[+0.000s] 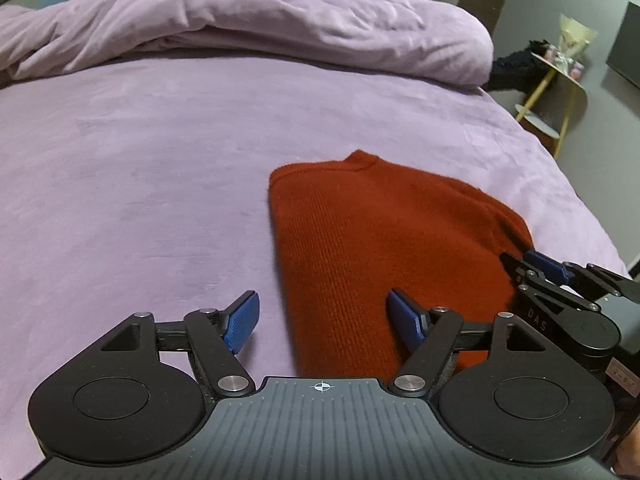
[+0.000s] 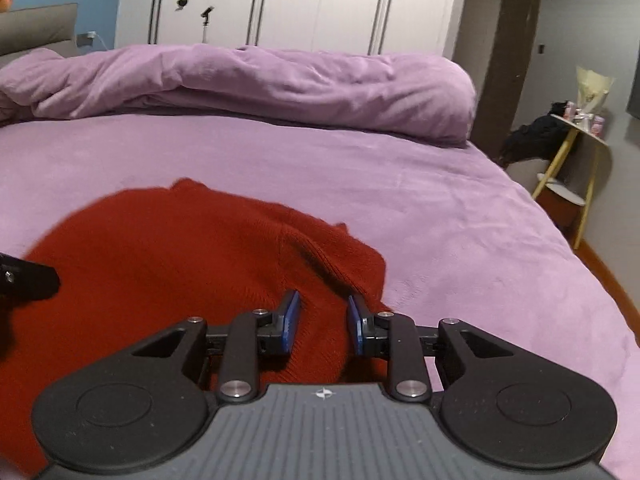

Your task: Fold small clothes

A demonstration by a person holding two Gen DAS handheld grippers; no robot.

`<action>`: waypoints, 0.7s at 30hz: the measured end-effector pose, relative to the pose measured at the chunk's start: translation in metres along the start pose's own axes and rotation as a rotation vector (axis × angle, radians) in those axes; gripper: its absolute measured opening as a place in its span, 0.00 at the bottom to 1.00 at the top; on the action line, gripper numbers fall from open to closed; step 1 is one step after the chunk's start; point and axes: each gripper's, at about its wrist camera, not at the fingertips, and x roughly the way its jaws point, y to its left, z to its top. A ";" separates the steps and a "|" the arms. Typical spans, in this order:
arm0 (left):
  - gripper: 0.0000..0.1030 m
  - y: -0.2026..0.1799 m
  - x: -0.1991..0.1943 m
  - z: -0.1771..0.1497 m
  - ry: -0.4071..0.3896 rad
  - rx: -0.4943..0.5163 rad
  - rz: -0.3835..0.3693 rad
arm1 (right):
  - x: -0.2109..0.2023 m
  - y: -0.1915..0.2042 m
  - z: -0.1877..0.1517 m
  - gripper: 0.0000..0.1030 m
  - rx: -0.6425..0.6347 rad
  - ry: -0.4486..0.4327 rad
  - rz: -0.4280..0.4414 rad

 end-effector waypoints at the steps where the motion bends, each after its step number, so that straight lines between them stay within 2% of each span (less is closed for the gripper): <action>1: 0.78 0.000 0.002 -0.001 -0.002 0.006 0.000 | 0.000 0.000 -0.001 0.23 -0.007 -0.005 -0.004; 5: 0.79 0.006 -0.001 -0.006 -0.009 0.006 -0.007 | -0.003 0.001 0.005 0.23 -0.014 0.005 0.004; 8: 0.79 0.012 -0.009 -0.007 0.000 -0.022 -0.019 | -0.025 -0.009 0.012 0.24 0.079 0.043 0.073; 10: 0.79 0.016 -0.015 -0.009 0.002 -0.039 -0.033 | -0.049 -0.012 0.007 0.24 0.119 0.021 0.145; 13: 0.79 0.019 -0.020 -0.014 0.003 -0.059 -0.051 | -0.070 -0.008 -0.013 0.25 0.081 0.020 0.216; 15: 0.79 0.020 -0.021 -0.018 0.003 -0.066 -0.057 | -0.069 -0.002 -0.030 0.27 0.009 0.065 0.194; 18: 0.79 0.027 -0.019 -0.024 0.031 -0.113 -0.119 | -0.071 -0.015 -0.035 0.29 0.052 0.080 0.236; 20: 0.79 0.036 -0.021 -0.027 0.052 -0.126 -0.181 | -0.074 -0.028 -0.028 0.34 0.102 0.114 0.271; 21: 0.79 0.042 -0.023 -0.027 0.069 -0.129 -0.219 | -0.075 -0.036 -0.026 0.40 0.135 0.128 0.290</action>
